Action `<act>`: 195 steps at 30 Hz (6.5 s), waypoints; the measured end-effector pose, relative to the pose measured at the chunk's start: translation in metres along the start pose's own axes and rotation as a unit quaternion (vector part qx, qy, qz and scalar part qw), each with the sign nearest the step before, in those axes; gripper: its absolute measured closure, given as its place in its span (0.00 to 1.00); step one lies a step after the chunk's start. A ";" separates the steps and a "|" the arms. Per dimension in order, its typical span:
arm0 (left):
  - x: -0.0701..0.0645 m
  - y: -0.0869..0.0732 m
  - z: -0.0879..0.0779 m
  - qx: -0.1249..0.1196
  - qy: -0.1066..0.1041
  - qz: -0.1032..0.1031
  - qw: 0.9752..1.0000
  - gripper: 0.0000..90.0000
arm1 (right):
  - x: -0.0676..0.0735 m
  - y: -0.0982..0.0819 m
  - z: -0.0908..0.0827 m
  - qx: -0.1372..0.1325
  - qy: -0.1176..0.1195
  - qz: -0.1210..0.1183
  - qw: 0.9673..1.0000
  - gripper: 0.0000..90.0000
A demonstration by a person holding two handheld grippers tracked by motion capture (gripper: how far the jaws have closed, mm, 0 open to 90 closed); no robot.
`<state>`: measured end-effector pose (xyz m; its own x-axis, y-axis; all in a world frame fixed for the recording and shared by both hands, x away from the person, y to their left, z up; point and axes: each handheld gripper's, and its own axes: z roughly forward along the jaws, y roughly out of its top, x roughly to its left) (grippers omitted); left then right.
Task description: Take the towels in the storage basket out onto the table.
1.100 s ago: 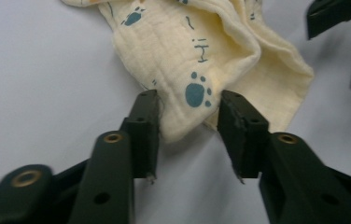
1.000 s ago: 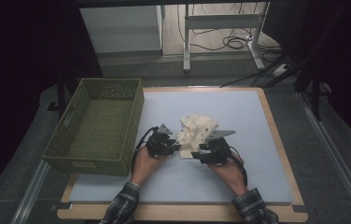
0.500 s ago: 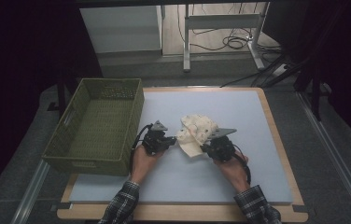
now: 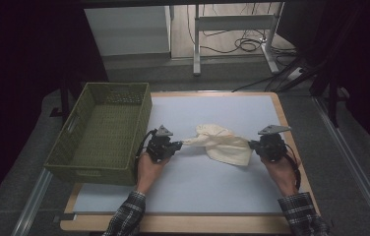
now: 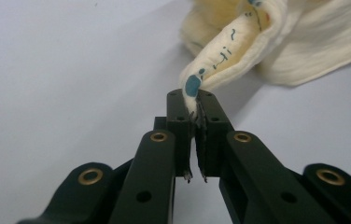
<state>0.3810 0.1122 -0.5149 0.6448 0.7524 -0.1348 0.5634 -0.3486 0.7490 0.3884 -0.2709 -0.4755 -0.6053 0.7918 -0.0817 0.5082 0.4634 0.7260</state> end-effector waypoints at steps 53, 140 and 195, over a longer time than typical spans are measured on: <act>0.007 -0.016 0.015 0.034 0.004 -0.011 0.999 0.94 | 0.112 0.022 0.086 0.013 0.127 -0.056 0.990 0.96; -0.025 0.050 0.001 -0.097 0.055 0.039 0.993 0.93 | -0.011 0.029 -0.002 -0.064 0.000 -0.005 0.998 0.94; -0.070 -0.076 -0.052 0.001 -0.048 -0.003 0.999 0.96 | 0.051 -0.101 -0.070 -0.007 0.115 -0.008 0.993 1.00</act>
<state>0.2664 0.1147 -0.5289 0.6878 0.6978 -0.2000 0.5684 -0.3463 0.7464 0.2635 -0.3053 -0.5059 -0.7380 0.6718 0.0636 0.4901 0.4688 0.7348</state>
